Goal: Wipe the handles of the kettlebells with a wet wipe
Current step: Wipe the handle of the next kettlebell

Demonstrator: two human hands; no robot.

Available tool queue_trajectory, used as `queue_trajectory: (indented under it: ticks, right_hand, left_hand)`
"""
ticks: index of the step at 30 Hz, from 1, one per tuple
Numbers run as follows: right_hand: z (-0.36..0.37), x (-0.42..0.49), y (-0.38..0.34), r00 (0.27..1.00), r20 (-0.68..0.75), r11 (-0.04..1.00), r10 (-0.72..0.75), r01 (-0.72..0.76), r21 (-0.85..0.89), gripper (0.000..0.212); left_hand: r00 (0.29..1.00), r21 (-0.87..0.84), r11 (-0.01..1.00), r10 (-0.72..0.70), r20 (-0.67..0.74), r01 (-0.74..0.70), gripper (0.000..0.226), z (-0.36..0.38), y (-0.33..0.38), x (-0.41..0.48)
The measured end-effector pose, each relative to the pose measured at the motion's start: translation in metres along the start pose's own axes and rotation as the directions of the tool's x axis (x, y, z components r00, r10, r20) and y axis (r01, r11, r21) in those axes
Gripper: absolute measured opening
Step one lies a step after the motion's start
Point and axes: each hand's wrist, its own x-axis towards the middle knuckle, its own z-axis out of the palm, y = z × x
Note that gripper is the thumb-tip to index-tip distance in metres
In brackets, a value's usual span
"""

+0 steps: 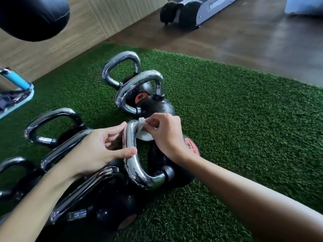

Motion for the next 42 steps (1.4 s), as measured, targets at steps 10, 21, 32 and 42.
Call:
queue_trajectory:
  ticks: [10, 21, 32, 42]
  right_hand:
    - [-0.023, -0.002, -0.021, 0.709, 0.478, 0.632, 0.518, -0.694, 0.345, 0.02]
    - [-0.04, -0.004, -0.025, 0.618, 0.642, 0.667, 0.455, -0.714, 0.215, 0.017]
    - [-0.051, -0.016, -0.024, 0.561, 0.783, 0.854, 0.269, -0.515, 0.076, 0.019]
    - [-0.087, -0.024, -0.009, 0.643, 0.764, 0.973, -0.053, 0.206, -0.106, 0.019]
  left_hand:
    - [0.999, -0.004, 0.999, 0.035, 0.009, -0.035, 0.132, 0.001, -0.002, 0.008]
    - [0.999, 0.004, 0.999, 0.046, -0.001, -0.046, 0.128, 0.0, -0.003, 0.008]
    - [0.998, -0.02, 0.998, 0.051, -0.036, -0.051, 0.134, 0.003, -0.001, 0.009]
    - [0.999, -0.014, 0.999, 0.047, -0.016, -0.047, 0.124, 0.003, 0.002, 0.007]
